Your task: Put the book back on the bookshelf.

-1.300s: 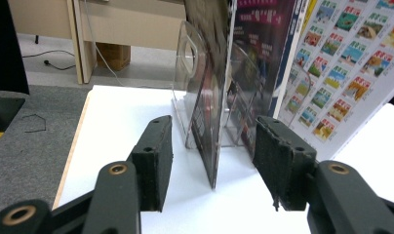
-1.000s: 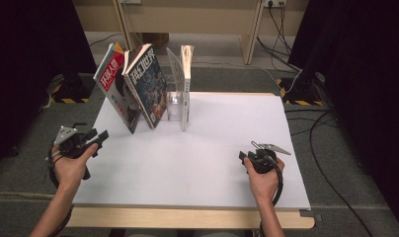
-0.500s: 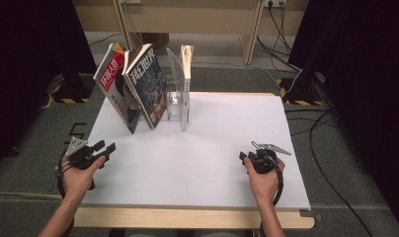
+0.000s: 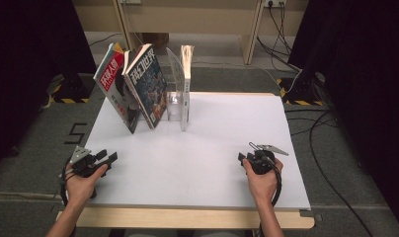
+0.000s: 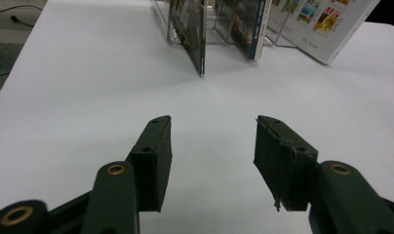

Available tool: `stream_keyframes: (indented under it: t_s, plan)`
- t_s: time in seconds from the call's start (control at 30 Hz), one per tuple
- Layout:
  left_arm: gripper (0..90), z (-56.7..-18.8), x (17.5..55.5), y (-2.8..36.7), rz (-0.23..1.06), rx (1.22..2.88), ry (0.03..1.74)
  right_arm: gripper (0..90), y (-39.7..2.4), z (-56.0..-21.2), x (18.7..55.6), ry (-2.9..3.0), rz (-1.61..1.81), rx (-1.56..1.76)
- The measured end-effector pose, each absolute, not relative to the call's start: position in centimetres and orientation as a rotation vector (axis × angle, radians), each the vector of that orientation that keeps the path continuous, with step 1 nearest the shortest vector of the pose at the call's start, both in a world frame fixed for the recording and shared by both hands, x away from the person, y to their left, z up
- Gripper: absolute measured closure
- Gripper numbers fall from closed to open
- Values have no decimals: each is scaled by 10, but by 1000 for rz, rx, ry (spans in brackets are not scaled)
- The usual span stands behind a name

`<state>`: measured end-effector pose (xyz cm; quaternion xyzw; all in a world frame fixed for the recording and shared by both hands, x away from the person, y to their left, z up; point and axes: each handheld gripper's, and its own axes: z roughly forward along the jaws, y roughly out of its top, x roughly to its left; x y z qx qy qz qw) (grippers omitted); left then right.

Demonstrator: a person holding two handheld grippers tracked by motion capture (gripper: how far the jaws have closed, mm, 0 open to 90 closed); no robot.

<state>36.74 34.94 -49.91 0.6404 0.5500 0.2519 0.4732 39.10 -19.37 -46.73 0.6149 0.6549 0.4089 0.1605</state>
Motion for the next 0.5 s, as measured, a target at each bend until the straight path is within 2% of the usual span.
stream_keyframes:
  t_s: [0.5]
  plan:
    - [441, -500, 366, 348, 639, 1577, 1341, 583, -192, -469, 391, 1871, 1166, 1750]
